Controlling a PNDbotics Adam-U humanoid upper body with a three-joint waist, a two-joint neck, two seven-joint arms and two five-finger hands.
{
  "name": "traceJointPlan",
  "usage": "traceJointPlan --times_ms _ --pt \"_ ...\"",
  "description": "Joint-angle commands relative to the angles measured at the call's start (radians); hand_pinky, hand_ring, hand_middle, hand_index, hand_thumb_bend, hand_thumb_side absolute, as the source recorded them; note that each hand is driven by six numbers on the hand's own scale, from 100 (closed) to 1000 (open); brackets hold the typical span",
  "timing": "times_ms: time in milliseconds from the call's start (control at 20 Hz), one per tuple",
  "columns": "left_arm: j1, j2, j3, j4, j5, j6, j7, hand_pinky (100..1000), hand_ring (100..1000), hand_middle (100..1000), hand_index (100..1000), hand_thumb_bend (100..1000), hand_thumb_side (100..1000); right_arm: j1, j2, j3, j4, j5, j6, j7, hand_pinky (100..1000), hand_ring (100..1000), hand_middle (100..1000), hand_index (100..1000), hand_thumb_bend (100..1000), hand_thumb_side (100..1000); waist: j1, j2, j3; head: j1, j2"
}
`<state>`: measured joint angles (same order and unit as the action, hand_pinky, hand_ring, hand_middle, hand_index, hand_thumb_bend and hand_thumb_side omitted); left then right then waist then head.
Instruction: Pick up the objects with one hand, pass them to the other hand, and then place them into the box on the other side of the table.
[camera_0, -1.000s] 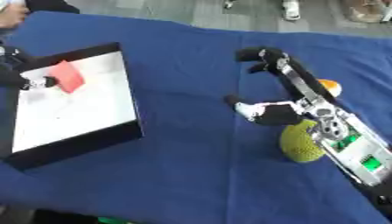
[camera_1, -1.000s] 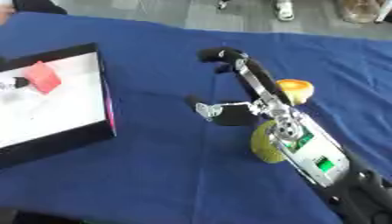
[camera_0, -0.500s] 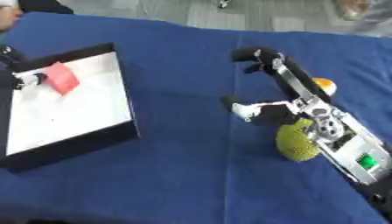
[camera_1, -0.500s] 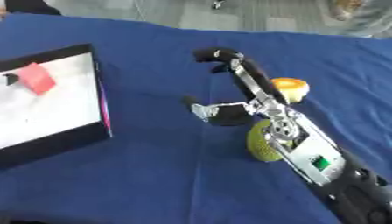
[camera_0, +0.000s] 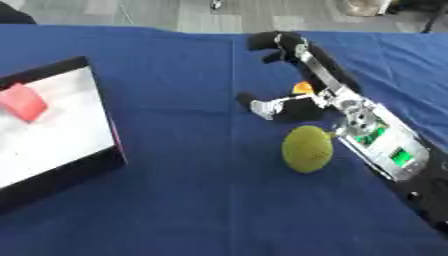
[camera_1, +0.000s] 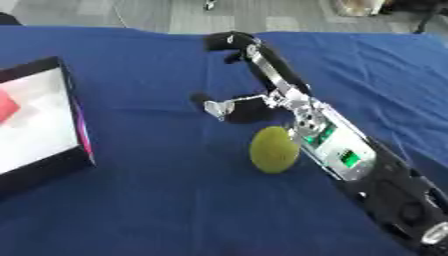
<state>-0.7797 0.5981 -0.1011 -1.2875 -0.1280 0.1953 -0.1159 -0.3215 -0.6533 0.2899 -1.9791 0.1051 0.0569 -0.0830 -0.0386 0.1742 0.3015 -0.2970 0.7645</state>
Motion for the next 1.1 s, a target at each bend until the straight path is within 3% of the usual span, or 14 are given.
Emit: traceJointPlan --times_ms 50,200,700,1100 --pt "-0.003 0.041 0.016 -0.030 0.040 0.009 0.033 917 861 806 723 100 632 0.001 -0.061 -0.036 -0.021 -0.018 -0.006 0.074 781 868 757 834 433 259 -0.011 -0.039 -0.004 -0.012 0.006" --pt "0.005 0.044 0.016 -0.028 0.043 0.020 0.037 919 864 809 725 100 641 0.017 -0.112 -0.064 -0.021 -0.038 -0.007 0.173 794 874 773 839 459 275 -0.014 -0.043 -0.009 -0.017 0.006" --pt "-0.009 0.036 0.015 -0.016 0.027 0.037 0.020 922 869 810 725 100 657 0.072 -0.318 -0.170 -0.021 -0.105 -0.108 0.362 841 928 851 873 517 291 -0.018 -0.025 0.005 -0.042 0.006" --pt "-0.022 0.028 0.013 -0.023 0.020 0.041 0.017 922 869 809 723 100 663 0.083 -0.385 -0.215 -0.018 -0.128 -0.062 0.387 840 911 827 860 529 254 -0.024 -0.003 0.022 -0.073 0.006"
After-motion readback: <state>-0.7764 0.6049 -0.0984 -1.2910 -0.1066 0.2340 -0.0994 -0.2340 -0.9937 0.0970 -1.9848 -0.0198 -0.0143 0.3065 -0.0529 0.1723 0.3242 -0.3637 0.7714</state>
